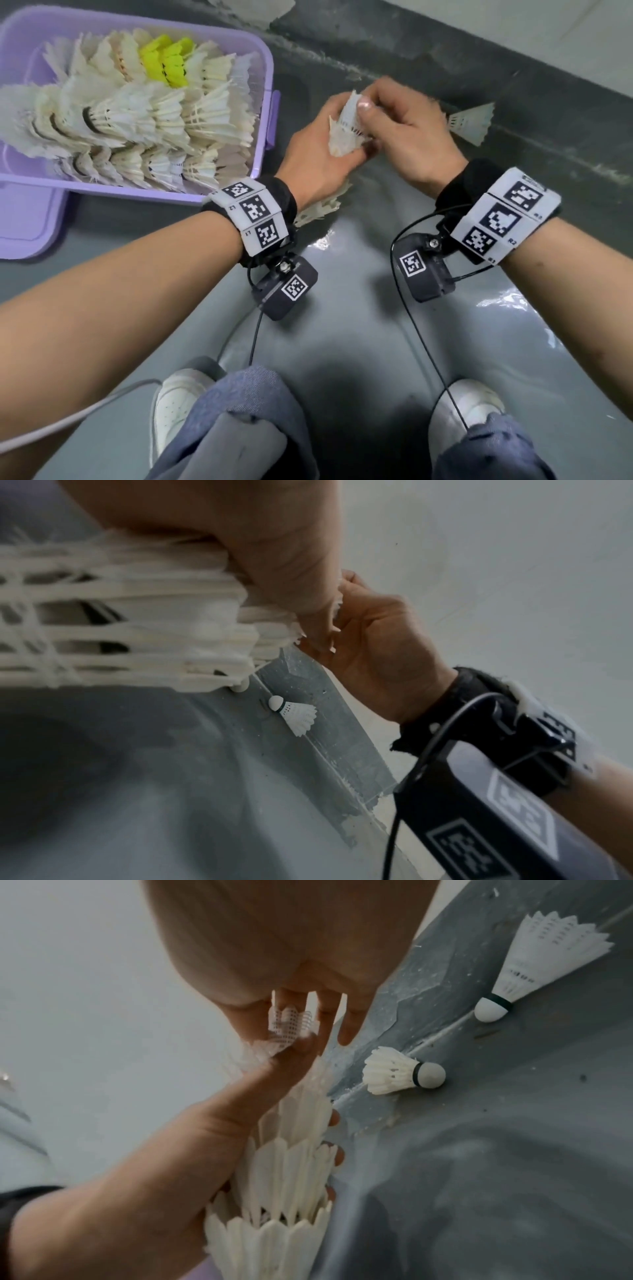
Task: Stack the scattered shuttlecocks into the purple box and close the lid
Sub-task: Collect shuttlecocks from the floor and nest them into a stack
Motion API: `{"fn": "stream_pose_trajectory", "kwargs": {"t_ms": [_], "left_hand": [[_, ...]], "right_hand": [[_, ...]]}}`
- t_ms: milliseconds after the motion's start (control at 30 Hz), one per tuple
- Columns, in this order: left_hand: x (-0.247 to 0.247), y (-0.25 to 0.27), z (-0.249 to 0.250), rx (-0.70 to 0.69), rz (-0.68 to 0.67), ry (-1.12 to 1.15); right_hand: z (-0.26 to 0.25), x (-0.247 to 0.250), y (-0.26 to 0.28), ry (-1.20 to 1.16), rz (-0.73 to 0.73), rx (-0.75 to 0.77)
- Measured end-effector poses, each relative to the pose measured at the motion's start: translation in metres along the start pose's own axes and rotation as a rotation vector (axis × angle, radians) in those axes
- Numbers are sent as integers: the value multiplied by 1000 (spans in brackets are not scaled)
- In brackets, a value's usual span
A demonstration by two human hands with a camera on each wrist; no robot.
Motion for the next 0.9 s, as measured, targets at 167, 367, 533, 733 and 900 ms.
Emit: {"fn": "stream_pose_trajectory", "kwargs": {"t_ms": [167, 367, 533, 733, 900], "left_hand": [[8, -5, -10, -61, 110, -35], [4, -10, -19, -29, 73, -73], [2, -10, -27, 5, 43, -8], [-2, -9, -28, 8, 12, 8], [-3, -10, -23, -9, 15, 14]], "right_hand": [[21, 8, -20, -6, 256, -88], [67, -10, -50, 761, -314, -101], [73, -8, -35, 671, -32, -70], [47, 20, -6, -12, 509, -201], [27, 30, -5, -50, 627, -141]]}}
Point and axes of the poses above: each hand's wrist, its own y-axis away from the middle knuckle, its own x-axis out of the back of the hand, z = x × y, the point moved 3 cm from there along -y, towards the middle knuckle, and after that the axes turned 12 degrees about y, right-handed, at the moved point
